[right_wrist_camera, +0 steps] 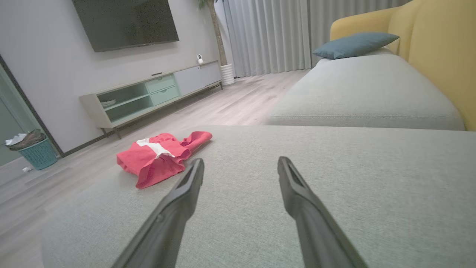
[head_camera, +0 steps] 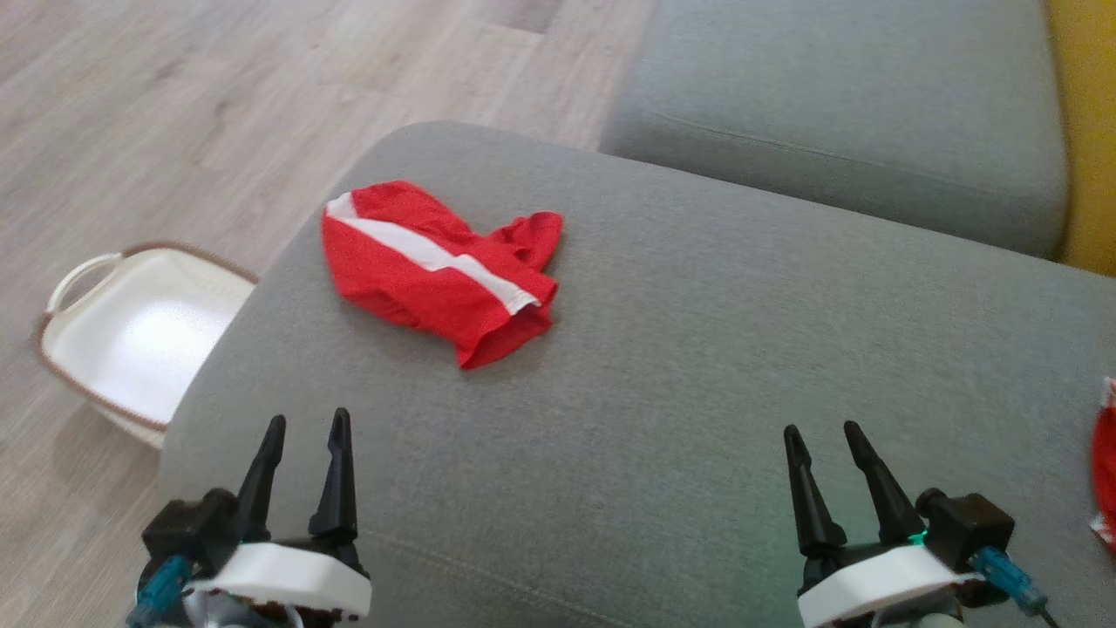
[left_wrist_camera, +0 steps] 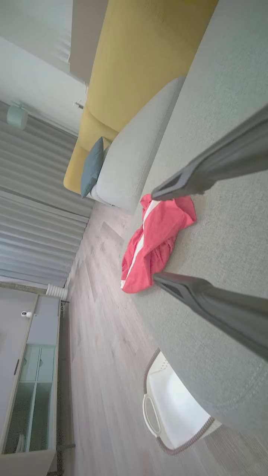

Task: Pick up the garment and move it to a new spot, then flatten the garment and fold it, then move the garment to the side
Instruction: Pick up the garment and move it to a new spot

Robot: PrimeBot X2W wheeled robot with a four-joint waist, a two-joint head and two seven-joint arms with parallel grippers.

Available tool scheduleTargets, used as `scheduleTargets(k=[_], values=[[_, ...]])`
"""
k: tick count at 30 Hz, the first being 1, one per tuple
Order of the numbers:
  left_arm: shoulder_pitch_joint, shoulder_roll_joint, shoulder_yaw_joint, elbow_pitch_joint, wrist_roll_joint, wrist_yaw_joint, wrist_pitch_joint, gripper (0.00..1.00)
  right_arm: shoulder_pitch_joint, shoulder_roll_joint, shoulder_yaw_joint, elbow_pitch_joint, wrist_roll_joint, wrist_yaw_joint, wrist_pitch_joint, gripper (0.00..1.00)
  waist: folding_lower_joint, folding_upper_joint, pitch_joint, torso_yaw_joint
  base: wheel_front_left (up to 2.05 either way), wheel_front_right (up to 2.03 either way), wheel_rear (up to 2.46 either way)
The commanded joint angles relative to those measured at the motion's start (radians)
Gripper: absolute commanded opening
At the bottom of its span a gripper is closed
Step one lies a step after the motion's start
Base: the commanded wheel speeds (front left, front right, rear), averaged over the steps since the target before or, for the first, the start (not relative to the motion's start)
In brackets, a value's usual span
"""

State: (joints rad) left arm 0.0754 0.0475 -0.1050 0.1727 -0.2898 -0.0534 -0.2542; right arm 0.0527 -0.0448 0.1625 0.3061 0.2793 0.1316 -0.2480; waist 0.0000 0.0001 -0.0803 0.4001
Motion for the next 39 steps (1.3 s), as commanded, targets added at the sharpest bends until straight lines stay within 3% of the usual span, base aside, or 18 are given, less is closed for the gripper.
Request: scheduleTargets(k=[1, 10, 19, 24, 30, 39], values=[[-0.065, 0.003, 0.041, -0.033, 0.013, -0.004, -0.008, 1.00, -0.043, -0.005, 0.027, -0.025, 0.008, -0.001, -0.014, 1.00, 0.0000, -0.0001, 0.004, 0.034, 0.00, 0.00, 0.00], [-0.064, 0.003, 0.075, -0.037, 0.014, -0.011, -0.008, 1.00, -0.046, -0.005, 0.045, -0.022, 0.019, -0.001, -0.014, 1.00, 0.0000, -0.0001, 0.013, 0.053, 0.00, 0.00, 0.00], [-0.086, 0.003, 0.109, -0.032, 0.014, -0.019, -0.008, 1.00, -0.054, -0.005, 0.041, -0.021, 0.007, -0.001, -0.014, 1.00, 0.0000, -0.0001, 0.045, 0.014, 0.00, 0.00, 0.00], [-0.165, 0.015, 0.143, 0.011, 0.039, -0.040, -0.008, 1.00, -0.096, -0.005, -0.009, -0.044, -0.040, -0.001, -0.014, 1.00, 0.0000, -0.0001, 0.126, -0.017, 0.00, 0.00, 0.00], [-0.374, 0.083, 0.127, 0.170, 0.056, -0.061, 0.002, 1.00, -0.195, -0.005, -0.100, -0.142, -0.152, -0.001, 0.043, 1.00, 0.0000, -0.0001, 0.271, -0.053, 0.00, 0.00, 0.00], [-0.771, 0.226, -0.075, 0.489, 0.002, -0.077, 0.246, 1.00, -0.297, -0.032, -0.164, -0.360, -0.234, -0.001, 0.185, 1.00, 0.0000, -0.0001, 0.450, -0.092, 0.00, 0.00, 0.00]])
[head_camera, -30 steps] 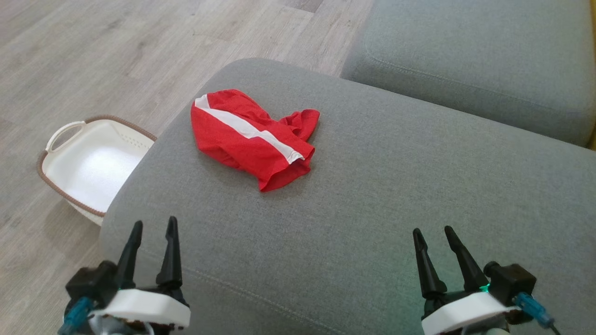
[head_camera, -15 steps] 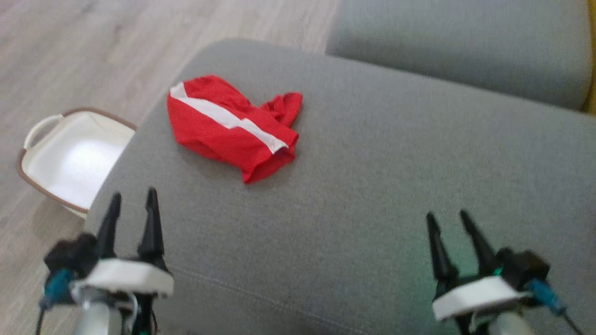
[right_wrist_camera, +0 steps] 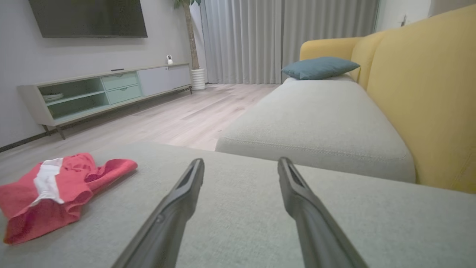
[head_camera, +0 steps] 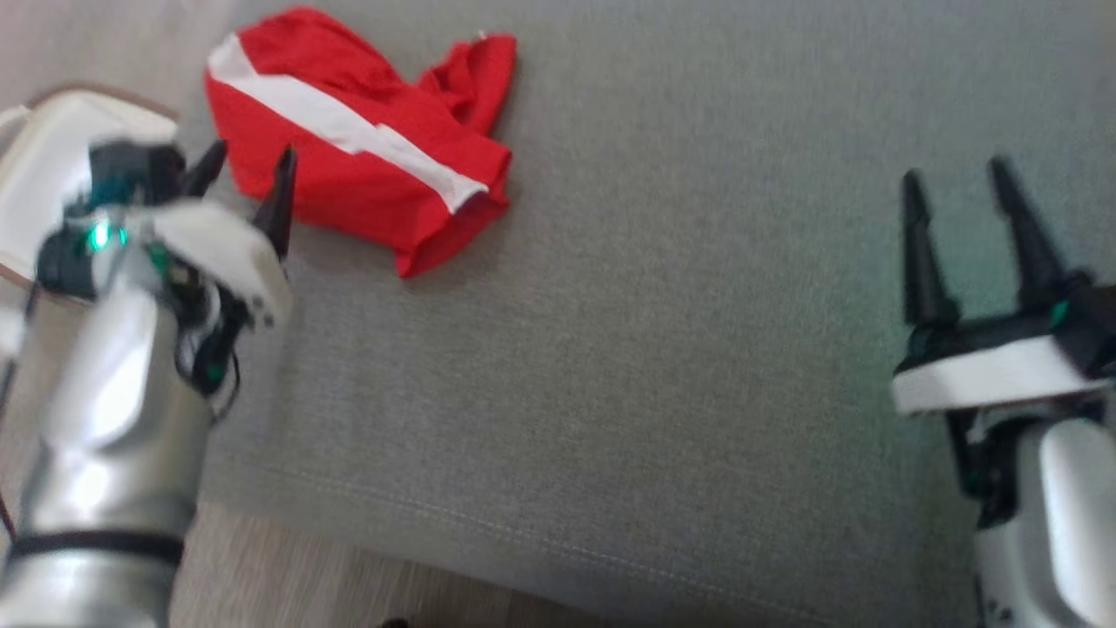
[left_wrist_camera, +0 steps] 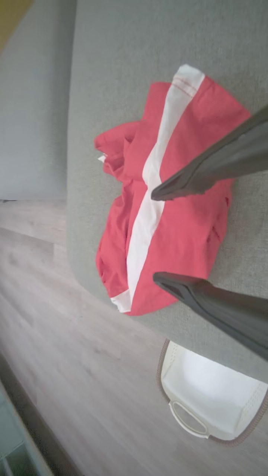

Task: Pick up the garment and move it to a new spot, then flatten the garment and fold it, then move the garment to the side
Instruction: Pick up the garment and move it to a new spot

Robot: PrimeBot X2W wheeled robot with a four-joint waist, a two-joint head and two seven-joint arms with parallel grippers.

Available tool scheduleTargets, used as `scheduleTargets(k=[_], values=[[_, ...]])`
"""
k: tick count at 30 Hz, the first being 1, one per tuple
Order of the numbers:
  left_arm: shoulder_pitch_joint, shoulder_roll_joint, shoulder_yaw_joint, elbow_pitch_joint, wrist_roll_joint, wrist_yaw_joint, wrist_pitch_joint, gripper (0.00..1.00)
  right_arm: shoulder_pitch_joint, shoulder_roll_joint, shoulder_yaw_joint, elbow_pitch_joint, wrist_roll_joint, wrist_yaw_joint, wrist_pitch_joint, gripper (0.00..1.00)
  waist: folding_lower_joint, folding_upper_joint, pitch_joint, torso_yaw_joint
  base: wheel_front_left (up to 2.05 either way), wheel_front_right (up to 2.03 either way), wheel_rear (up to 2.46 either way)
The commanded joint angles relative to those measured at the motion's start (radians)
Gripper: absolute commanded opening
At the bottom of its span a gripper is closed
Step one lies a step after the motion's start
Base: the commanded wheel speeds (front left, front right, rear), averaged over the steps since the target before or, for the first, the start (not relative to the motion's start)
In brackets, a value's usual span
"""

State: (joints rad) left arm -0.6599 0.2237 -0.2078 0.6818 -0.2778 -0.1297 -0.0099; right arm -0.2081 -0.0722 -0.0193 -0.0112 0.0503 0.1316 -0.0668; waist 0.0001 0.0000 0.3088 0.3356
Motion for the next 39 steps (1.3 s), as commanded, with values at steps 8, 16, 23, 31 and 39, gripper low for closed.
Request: scheduleTargets(k=[8, 16, 23, 31, 39], values=[[-0.254, 0.122, -0.107, 0.196, -0.147, -0.001, 0.107, 1.00, -0.065, -0.011, 0.011, -0.154, -0.014, -0.001, 0.064, 1.00, -0.0001, 0.0000, 0.146, -0.076, 0.00, 0.00, 0.00], [-0.335, 0.141, -0.185, 0.335, -0.210, -0.001, 0.165, 1.00, -0.062, -0.015, 0.007, -0.175, -0.017, -0.001, 0.071, 1.00, -0.0001, 0.0000, 0.186, -0.109, 0.00, 0.00, 0.00], [-0.349, 0.121, -0.260, 0.401, -0.290, -0.001, 0.222, 0.32, -0.060, -0.010, 0.007, -0.172, -0.016, -0.001, 0.064, 1.00, -0.0001, 0.0000, 0.188, -0.122, 0.00, 0.00, 0.00], [-0.323, 0.132, -0.299, 0.370, -0.388, -0.001, 0.086, 0.00, -0.043, 0.003, 0.009, -0.123, -0.007, -0.001, 0.032, 1.00, -0.0001, 0.0000, 0.106, -0.125, 0.00, 0.00, 0.00], [-0.298, 0.135, -0.353, 0.338, -0.372, -0.001, -0.128, 0.00, 0.005, 0.017, -0.001, -0.026, 0.025, -0.001, -0.023, 1.00, -0.0001, 0.0000, -0.080, -0.131, 0.00, 0.00, 0.00]])
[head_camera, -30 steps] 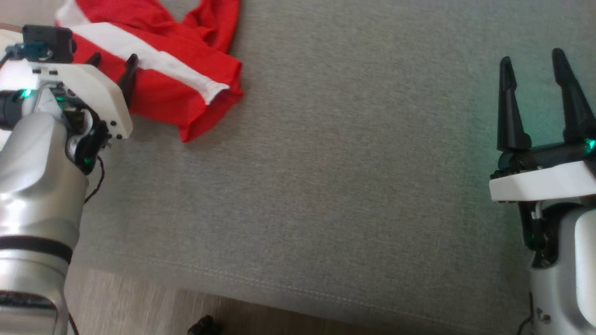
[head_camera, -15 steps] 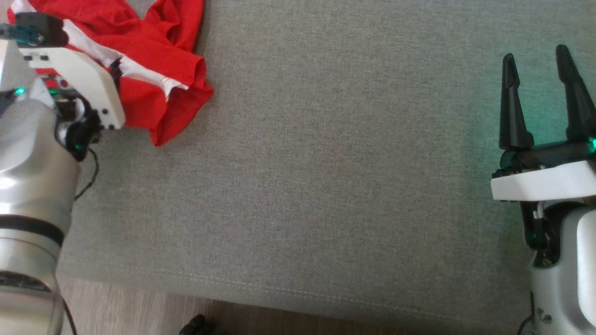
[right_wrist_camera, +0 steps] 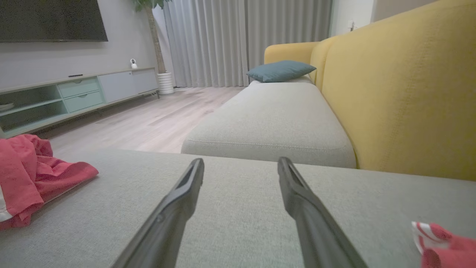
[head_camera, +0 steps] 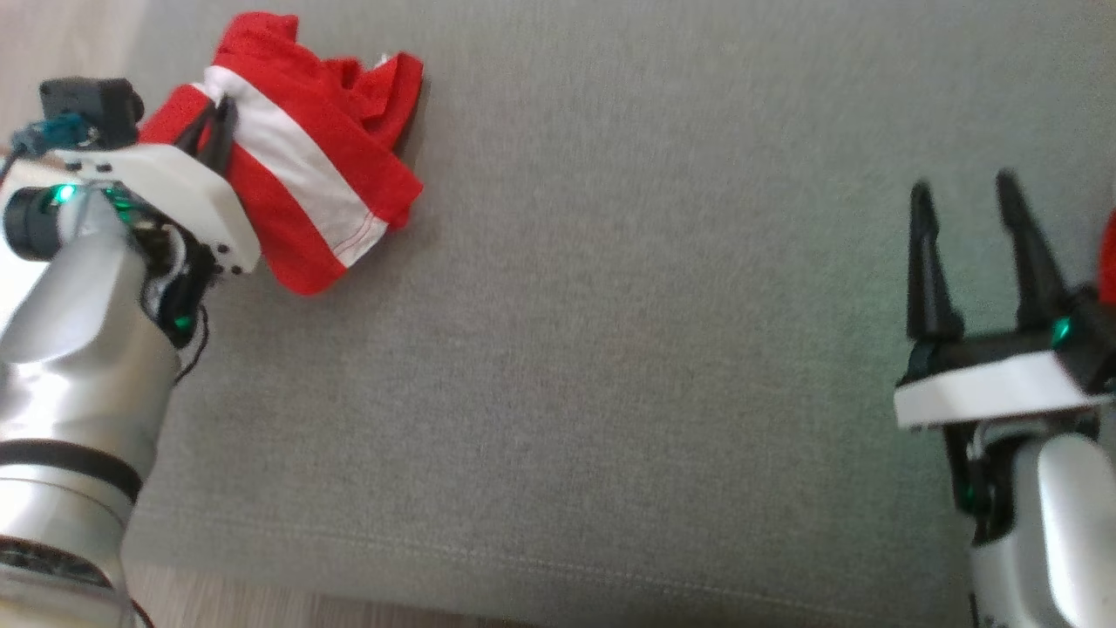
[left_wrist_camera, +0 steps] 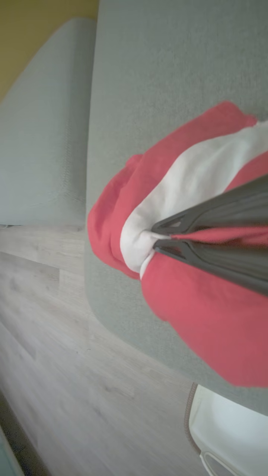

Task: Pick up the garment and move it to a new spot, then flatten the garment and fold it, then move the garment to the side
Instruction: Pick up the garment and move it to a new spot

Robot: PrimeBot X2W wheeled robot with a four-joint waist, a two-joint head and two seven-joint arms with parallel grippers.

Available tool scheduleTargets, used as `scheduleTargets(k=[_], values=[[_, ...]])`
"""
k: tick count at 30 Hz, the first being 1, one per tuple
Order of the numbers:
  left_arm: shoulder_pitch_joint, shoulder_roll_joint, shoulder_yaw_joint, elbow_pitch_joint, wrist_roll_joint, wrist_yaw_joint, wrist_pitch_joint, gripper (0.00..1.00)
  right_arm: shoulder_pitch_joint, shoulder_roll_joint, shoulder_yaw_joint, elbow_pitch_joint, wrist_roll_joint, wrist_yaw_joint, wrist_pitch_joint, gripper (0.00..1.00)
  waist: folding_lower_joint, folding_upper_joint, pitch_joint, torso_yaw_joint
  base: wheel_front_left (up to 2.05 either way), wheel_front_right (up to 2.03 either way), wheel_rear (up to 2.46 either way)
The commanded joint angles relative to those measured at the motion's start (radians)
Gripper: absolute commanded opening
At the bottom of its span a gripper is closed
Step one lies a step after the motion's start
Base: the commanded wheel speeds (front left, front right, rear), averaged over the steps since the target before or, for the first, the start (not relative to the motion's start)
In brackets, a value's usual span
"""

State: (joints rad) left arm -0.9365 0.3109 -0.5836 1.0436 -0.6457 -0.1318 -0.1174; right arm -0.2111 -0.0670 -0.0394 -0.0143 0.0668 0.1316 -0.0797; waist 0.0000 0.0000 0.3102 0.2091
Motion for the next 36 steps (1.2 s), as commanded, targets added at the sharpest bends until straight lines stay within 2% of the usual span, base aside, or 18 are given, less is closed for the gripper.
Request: scheduleTargets(k=[1, 6, 10, 13, 16, 17, 18, 22, 29, 30, 32, 36], values=[[-0.018, 0.042, 0.018, -0.027, -0.001, 0.001, -0.036, 0.00, 0.016, 0.013, 0.020, -0.009, 0.013, -0.001, -0.012, 1.00, 0.0000, 0.0000, -0.102, -0.005, 0.00, 0.00, 0.00], [-0.003, 0.001, 0.002, -0.060, 0.007, 0.009, -0.085, 0.00, 0.054, 0.016, 0.024, 0.046, 0.033, -0.001, -0.032, 1.00, 0.0000, 0.0000, -0.201, -0.011, 0.00, 0.00, 0.00], [0.050, -0.069, -0.005, -0.140, -0.003, 0.047, -0.105, 0.00, 0.088, 0.016, 0.047, 0.084, 0.083, -0.001, -0.052, 1.00, 0.0000, 0.0000, -0.279, -0.036, 0.00, 0.00, 0.00], [0.108, -0.131, -0.043, -0.226, 0.006, 0.072, -0.098, 0.00, 0.097, 0.017, 0.064, 0.093, 0.096, -0.001, -0.056, 1.00, 0.0000, 0.0000, -0.299, -0.067, 0.00, 0.00, 0.00], [0.137, -0.162, -0.063, -0.274, 0.015, 0.096, -0.095, 0.00, 0.101, 0.017, 0.066, 0.097, 0.099, -0.001, -0.057, 1.00, 0.0000, 0.0000, -0.303, -0.087, 0.00, 0.00, 0.00], [0.164, -0.188, -0.074, -0.319, 0.020, 0.131, -0.096, 0.00, 0.102, 0.017, 0.068, 0.096, 0.101, -0.001, -0.055, 1.00, 0.0000, 0.0000, -0.304, -0.111, 0.00, 0.00, 0.00], [0.164, -0.188, -0.074, -0.319, 0.020, 0.131, -0.096, 0.00, 0.102, 0.017, 0.068, 0.096, 0.101, -0.001, -0.055, 1.00, 0.0000, 0.0000, -0.304, -0.111, 0.00, 0.00, 0.00], [0.217, -0.231, -0.081, -0.390, 0.003, 0.198, -0.100, 0.00, 0.094, 0.017, 0.079, 0.092, 0.105, -0.001, -0.050, 1.00, 0.0000, 0.0000, -0.294, -0.169, 0.00, 0.00, 0.00], [0.291, -0.258, -0.109, -0.425, -0.010, 0.305, -0.132, 0.00, 0.087, 0.017, 0.146, 0.094, 0.117, -0.001, -0.040, 1.00, 0.0000, 0.0000, -0.260, -0.293, 0.00, 0.00, 0.00], [0.300, -0.259, -0.116, -0.418, -0.014, 0.307, -0.134, 0.22, 0.088, 0.017, 0.155, 0.097, 0.119, -0.001, -0.040, 1.00, 0.0000, 0.0000, -0.257, -0.305, 0.00, 0.00, 0.00], [0.313, -0.260, -0.137, -0.396, -0.015, 0.308, -0.137, 1.00, 0.089, 0.017, 0.168, 0.103, 0.121, -0.001, -0.042, 1.00, 0.0000, 0.0000, -0.252, -0.322, 0.00, 0.00, 0.00], [0.318, -0.260, -0.145, -0.364, -0.018, 0.307, -0.141, 1.00, 0.092, 0.017, 0.174, 0.112, 0.125, -0.001, -0.047, 1.00, 0.0000, 0.0000, -0.249, -0.328, 0.00, 0.00, 0.00]])
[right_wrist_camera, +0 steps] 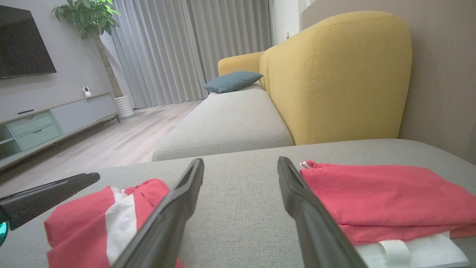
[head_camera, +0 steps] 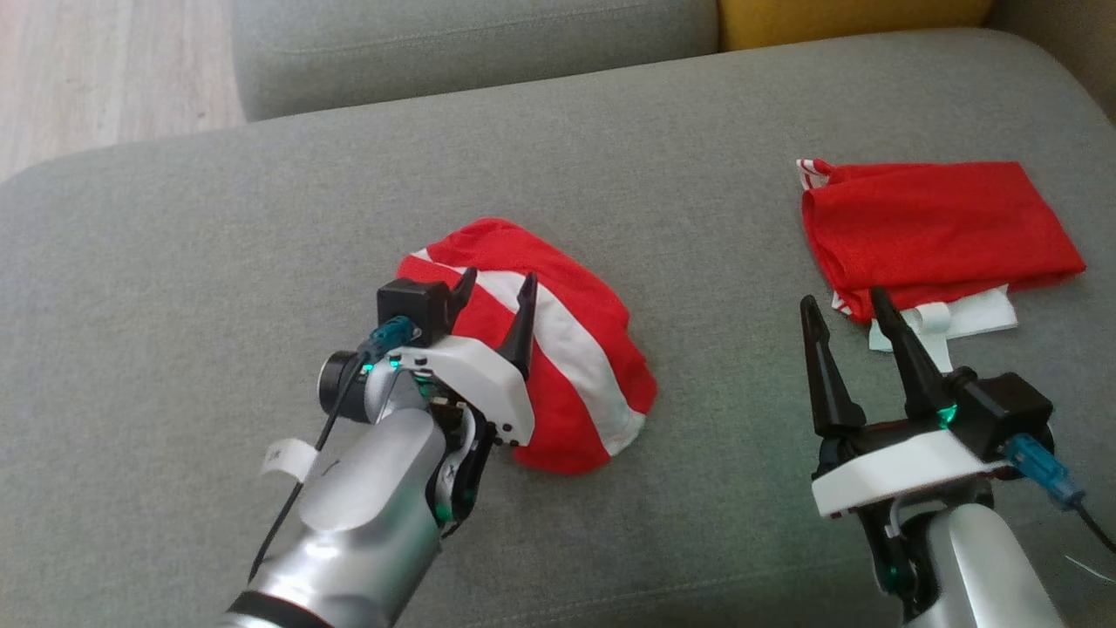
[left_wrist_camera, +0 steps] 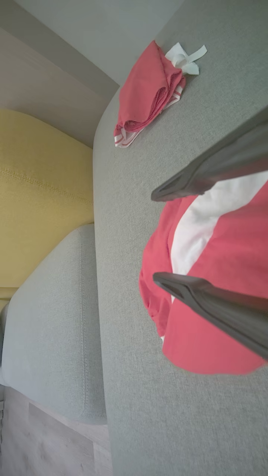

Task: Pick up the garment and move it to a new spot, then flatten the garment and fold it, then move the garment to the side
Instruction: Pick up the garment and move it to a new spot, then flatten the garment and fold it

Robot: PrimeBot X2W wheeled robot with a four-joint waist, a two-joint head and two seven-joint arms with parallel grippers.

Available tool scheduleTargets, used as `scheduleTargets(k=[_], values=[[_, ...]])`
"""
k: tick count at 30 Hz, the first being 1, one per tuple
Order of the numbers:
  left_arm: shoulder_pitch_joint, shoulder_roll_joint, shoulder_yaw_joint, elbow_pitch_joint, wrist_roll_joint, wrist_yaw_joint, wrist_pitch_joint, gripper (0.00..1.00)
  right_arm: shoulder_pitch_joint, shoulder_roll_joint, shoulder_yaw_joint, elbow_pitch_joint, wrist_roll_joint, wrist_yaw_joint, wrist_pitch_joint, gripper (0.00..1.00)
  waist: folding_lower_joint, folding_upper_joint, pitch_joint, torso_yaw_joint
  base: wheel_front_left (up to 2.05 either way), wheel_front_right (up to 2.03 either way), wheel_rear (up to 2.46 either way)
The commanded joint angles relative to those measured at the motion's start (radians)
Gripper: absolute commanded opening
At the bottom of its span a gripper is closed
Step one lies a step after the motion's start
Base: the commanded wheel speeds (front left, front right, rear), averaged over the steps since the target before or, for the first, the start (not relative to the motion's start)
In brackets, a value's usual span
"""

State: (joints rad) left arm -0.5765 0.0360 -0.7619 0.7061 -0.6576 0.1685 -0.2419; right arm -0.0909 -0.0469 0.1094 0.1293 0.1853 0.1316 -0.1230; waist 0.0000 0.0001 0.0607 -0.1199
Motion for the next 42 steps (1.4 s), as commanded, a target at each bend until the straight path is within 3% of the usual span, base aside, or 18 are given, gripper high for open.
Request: scheduleTargets(k=[1, 6, 13, 21, 27, 33, 42], values=[[-0.043, 0.015, 0.039, -0.024, -0.005, 0.005, -0.018, 1.00, -0.026, -0.003, 0.024, -0.028, 0.006, -0.001, -0.004, 1.00, 0.0000, -0.0001, 0.000, 0.005, 0.00, 0.00, 0.00], [-0.036, 0.046, 0.080, -0.061, 0.041, -0.001, -0.019, 1.00, -0.017, -0.003, 0.013, -0.015, 0.004, -0.001, -0.005, 1.00, 0.0000, -0.0001, -0.015, 0.056, 0.00, 0.00, 0.00], [0.039, 0.152, 0.128, -0.207, 0.155, -0.036, -0.020, 1.00, 0.000, -0.003, -0.002, 0.011, 0.004, -0.001, -0.007, 1.00, 0.0000, -0.0001, -0.046, 0.158, 0.00, 0.00, 0.00], [0.259, 0.247, 0.244, -0.410, 0.244, -0.002, -0.020, 1.00, 0.039, -0.003, -0.007, 0.049, 0.014, -0.001, -0.023, 1.00, 0.0000, -0.0001, -0.062, 0.237, 0.00, 0.00, 0.00], [0.376, 0.233, 0.324, -0.476, 0.261, 0.005, -0.020, 1.00, 0.053, -0.003, -0.002, 0.072, 0.015, -0.001, -0.031, 1.00, 0.0000, -0.0001, -0.062, 0.247, 0.00, 0.00, 0.00], [0.397, 0.204, 0.358, -0.484, 0.299, -0.029, -0.020, 1.00, 0.067, -0.003, 0.039, 0.093, 0.020, -0.001, -0.014, 1.00, 0.0000, -0.0001, -0.054, 0.264, 0.00, 0.00, 0.00], [0.394, 0.165, 0.391, -0.450, 0.327, -0.073, -0.020, 1.00, 0.074, -0.006, 0.104, 0.218, -0.026, -0.001, 0.077, 1.00, 0.0000, -0.0001, -0.015, 0.296, 0.00, 0.00, 0.00]])
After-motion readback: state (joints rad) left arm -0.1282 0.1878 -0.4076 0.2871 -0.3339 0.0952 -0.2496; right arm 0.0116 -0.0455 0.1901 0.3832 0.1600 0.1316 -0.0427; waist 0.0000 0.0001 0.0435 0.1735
